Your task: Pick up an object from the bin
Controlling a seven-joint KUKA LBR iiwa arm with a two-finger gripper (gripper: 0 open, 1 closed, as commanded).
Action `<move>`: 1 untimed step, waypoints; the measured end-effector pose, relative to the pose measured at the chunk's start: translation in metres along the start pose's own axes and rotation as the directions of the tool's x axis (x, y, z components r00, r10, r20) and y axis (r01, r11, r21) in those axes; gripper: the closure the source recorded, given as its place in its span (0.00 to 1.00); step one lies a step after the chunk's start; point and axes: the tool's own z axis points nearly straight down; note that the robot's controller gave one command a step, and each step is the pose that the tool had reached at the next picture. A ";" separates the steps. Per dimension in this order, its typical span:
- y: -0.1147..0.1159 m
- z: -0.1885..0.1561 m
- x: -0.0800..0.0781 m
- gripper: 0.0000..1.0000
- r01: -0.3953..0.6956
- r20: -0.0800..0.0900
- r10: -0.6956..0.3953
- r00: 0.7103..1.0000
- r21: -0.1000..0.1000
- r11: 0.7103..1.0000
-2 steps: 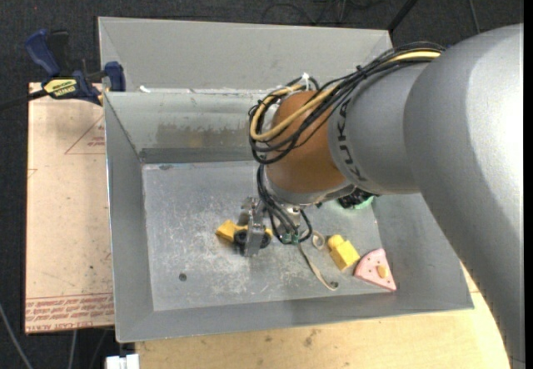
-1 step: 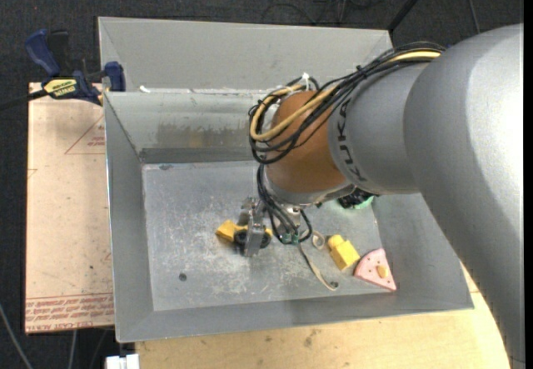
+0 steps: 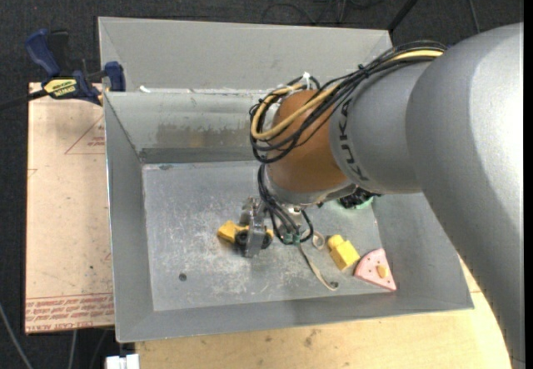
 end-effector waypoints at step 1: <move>-0.001 -0.018 0.002 1.00 0.000 -0.008 0.000 1.000 0.002 1.000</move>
Offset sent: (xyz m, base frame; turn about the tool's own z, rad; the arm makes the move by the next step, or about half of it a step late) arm 0.0001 0.0002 0.0021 0.0000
